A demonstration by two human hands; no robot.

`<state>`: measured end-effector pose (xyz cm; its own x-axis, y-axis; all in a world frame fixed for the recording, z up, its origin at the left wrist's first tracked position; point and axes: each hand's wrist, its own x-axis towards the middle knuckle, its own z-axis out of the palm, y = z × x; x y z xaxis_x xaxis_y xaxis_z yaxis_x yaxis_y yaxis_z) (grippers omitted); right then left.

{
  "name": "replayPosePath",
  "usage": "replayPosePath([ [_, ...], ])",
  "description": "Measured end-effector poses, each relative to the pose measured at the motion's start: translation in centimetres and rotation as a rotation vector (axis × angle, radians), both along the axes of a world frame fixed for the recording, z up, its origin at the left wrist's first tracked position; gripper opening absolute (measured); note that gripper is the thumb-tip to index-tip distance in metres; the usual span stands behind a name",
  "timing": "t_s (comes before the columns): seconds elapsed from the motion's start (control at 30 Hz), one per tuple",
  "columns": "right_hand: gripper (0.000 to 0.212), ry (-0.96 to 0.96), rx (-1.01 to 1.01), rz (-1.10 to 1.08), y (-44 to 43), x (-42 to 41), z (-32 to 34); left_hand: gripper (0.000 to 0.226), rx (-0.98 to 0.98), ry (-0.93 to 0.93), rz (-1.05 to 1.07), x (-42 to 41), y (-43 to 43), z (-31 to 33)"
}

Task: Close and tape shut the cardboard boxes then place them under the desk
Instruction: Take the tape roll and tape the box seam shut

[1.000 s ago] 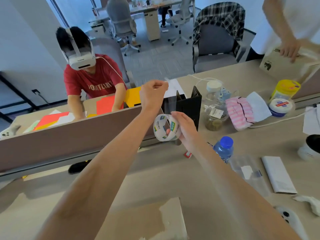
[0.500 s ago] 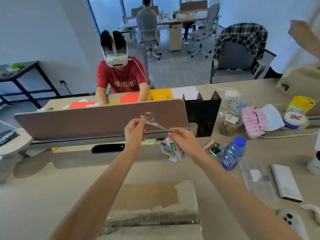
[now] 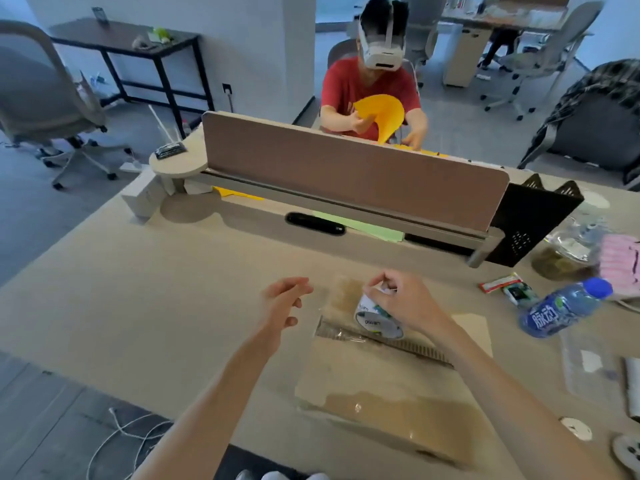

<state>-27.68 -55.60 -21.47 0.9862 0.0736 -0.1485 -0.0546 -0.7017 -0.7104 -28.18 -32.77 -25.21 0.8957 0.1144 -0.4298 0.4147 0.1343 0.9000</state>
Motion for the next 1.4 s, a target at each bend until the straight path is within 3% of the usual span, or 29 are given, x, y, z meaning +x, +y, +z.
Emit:
replayPosePath([
  [0.1,0.012,-0.039,-0.108,0.025,1.2,-0.7,-0.2,0.002,0.008,0.008,0.007,-1.3,0.8,-1.3],
  [0.5,0.013,-0.163,-0.292,0.004,2.7,-1.7,1.6,0.008,0.018,-0.024,-0.039,-2.8,1.5,-2.7],
  [0.97,0.013,0.015,-0.549,0.036,4.3,-0.8,-1.5,0.01,0.123,0.099,-0.083,-2.9,1.3,-5.3],
  [1.4,0.014,0.017,-0.699,0.093,6.2,-0.3,-1.9,0.012,0.119,0.121,-0.086,-2.7,2.0,-7.0],
])
